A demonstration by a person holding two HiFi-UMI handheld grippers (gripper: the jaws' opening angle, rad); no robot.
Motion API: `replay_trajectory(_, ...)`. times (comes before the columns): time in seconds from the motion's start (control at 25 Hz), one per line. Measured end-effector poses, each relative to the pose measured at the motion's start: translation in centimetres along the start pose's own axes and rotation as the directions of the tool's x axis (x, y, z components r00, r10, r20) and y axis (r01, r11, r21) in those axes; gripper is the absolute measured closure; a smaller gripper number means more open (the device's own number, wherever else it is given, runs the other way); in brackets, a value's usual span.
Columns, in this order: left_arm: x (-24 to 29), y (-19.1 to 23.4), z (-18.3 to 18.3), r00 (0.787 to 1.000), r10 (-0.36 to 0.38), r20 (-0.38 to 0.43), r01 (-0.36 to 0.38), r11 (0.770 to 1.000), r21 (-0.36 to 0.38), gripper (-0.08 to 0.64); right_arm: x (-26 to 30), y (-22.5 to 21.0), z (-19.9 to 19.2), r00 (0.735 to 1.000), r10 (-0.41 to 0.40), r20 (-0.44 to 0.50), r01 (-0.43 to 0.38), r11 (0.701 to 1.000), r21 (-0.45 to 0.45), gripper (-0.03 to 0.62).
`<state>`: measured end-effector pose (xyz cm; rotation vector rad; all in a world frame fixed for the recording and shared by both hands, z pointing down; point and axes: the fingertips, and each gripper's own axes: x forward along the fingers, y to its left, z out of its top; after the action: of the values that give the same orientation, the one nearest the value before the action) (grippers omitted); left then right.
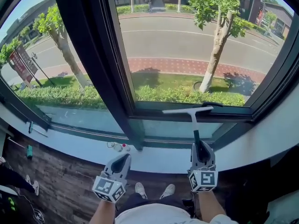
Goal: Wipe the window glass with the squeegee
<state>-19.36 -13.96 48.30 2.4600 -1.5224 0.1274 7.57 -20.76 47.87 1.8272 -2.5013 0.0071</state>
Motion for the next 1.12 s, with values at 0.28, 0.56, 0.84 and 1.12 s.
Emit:
replay_trajectory(0.28,-1.8,1.4,-0.3,1.0,-0.014,0.011,0.014,1.0,0.017,0.546,-0.9,1.7,0.2,1.0,-0.017,-0.009,0.017,1.0,0.022,0.492)
replay_trajectory(0.56,-8.2,8.3,1.1,0.996,-0.078,0.049,0.076,0.996,0.04,0.546,-2.5,8.1,4.0,0.987,-0.152,0.056,0.15,0.988,0.034,0.492)
replay_trajectory(0.84,-12.5,14.3,1.7,0.986,-0.166,0.014,0.164,0.984,0.074,0.545,-1.7,14.9,9.0,0.962,-0.235,0.136,0.227,0.971,0.075,0.492)
replay_trajectory(1.12,-14.0,13.6,2.0,0.974,-0.223,0.035,0.22,0.973,0.061,0.546,3.6,16.0,27.3,0.888,-0.211,0.409,0.226,0.974,0.012,0.492)
